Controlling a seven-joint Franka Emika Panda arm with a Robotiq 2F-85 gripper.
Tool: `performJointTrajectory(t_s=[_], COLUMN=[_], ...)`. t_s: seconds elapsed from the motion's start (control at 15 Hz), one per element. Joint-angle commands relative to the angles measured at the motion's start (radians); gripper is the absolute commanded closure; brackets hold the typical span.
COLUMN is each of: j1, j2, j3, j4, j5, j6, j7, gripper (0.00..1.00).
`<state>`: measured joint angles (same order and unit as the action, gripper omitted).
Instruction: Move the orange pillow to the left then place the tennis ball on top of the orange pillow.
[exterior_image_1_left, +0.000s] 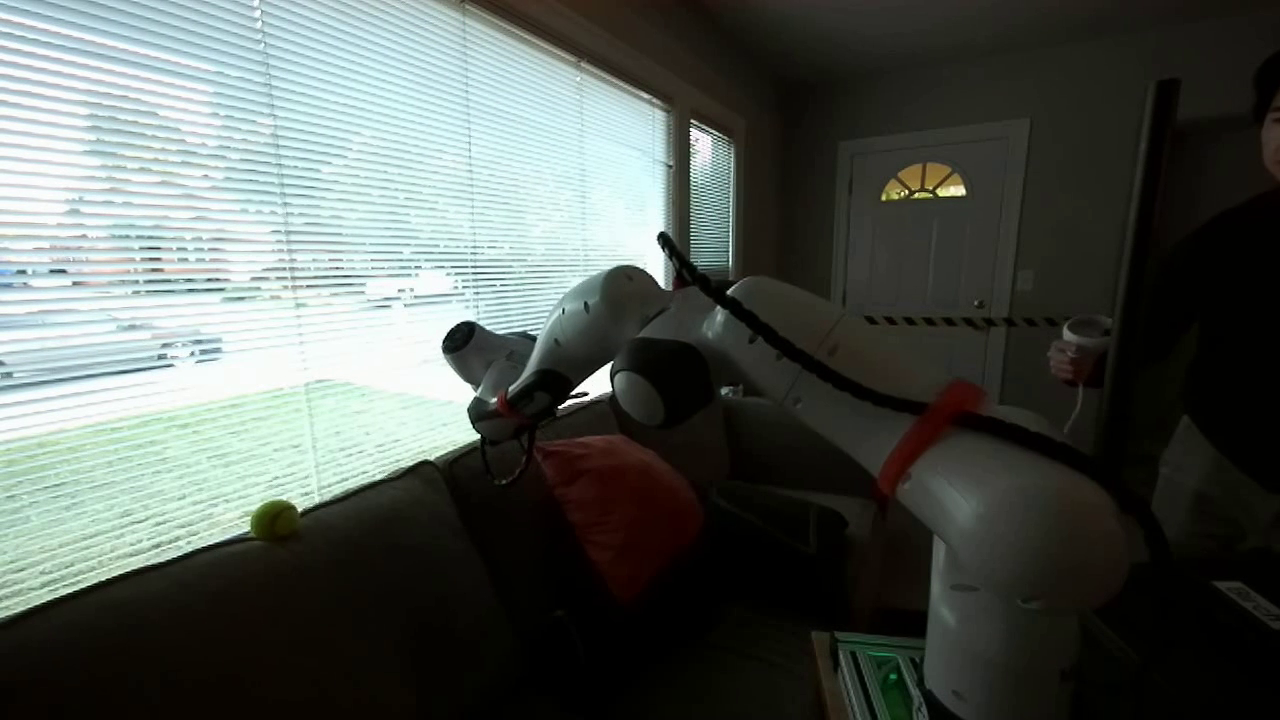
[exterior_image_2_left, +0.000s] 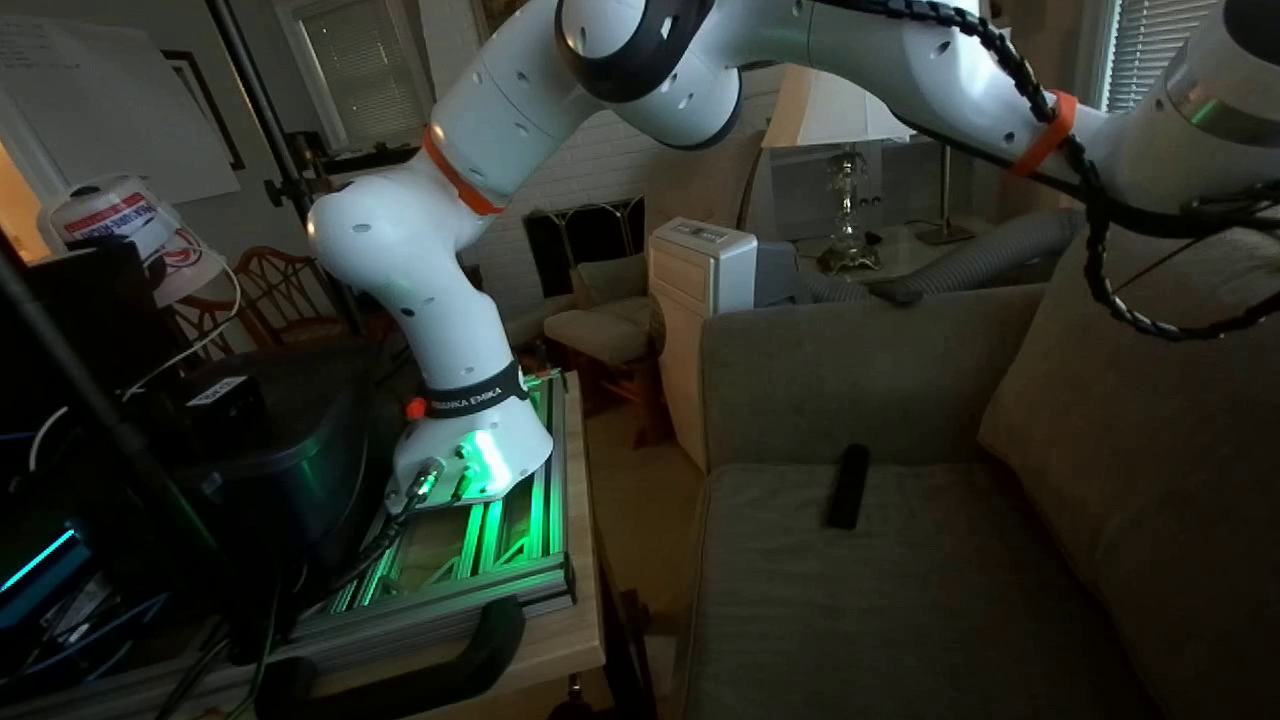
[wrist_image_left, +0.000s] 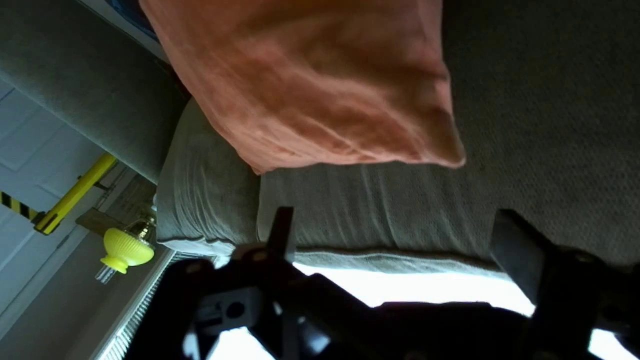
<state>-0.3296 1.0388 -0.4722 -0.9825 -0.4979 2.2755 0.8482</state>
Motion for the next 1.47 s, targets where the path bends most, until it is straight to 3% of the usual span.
performJointTrajectory(t_s=[0.0,0.33,0.87,1.4], j1=[-0.008,-0.012,0.005,0.022], j2=[-0.002,-0.014,-0.019,-0.04], j3=[0.009,-0.01,0.018,0.08], j4=[0.031,-0.042,-0.138,-0.083], j5=[0.02,0.002,0.005,0.023], j6=[-0.045,-0.078,-0.095,-0.097], j7=[-0.005,-0.005,-0.034,-0.043], gripper=[0.0,0.0,0.0,0.0])
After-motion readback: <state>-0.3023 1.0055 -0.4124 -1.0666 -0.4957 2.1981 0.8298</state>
